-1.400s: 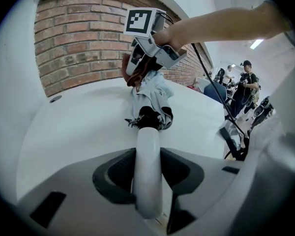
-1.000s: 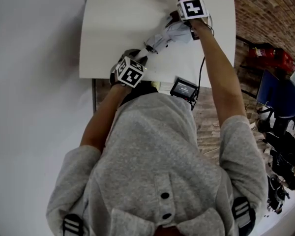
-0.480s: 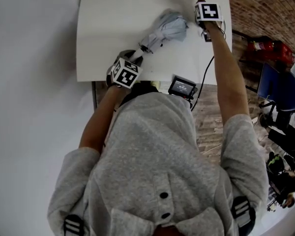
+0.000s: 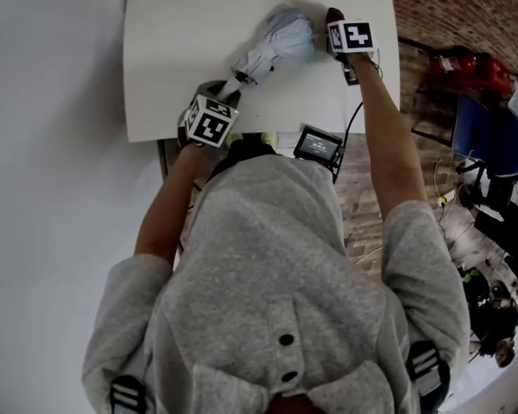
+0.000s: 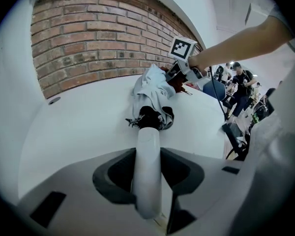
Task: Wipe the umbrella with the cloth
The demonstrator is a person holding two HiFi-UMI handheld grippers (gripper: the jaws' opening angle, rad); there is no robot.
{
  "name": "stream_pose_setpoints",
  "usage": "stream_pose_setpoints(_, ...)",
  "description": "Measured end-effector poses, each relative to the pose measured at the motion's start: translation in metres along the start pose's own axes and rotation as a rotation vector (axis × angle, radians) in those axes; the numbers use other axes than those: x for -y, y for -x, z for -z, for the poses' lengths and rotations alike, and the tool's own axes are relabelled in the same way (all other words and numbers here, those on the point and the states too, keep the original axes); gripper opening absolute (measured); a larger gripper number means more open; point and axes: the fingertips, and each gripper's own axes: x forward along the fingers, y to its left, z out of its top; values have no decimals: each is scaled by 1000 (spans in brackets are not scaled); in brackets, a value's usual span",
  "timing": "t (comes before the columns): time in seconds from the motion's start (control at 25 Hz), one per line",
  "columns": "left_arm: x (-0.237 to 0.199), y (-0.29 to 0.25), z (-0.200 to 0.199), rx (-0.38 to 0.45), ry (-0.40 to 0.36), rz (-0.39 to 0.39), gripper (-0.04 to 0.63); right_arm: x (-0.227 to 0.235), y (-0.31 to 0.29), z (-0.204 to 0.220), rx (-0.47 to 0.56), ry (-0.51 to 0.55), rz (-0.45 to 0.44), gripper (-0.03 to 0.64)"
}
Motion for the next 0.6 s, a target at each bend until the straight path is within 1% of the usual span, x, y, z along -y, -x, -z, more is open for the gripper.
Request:
stream_pose_setpoints(0.12, 1, 1, 2, -4, 4, -6, 156, -22, 0, 13, 42, -41, -76, 98)
stream_pose_setpoints(0.28, 1, -1, 2, -2, 5, -8, 156, -43, 4, 23, 94, -66, -136, 98)
stream_pose_setpoints(0.44, 1, -1, 0, 7, -2, -13, 156, -53, 11, 26, 141, -109, -139, 98)
stream_pose_setpoints(0.6, 2, 2, 2, 1, 10, -10, 156, -60, 17, 29, 169, -174, -141, 98)
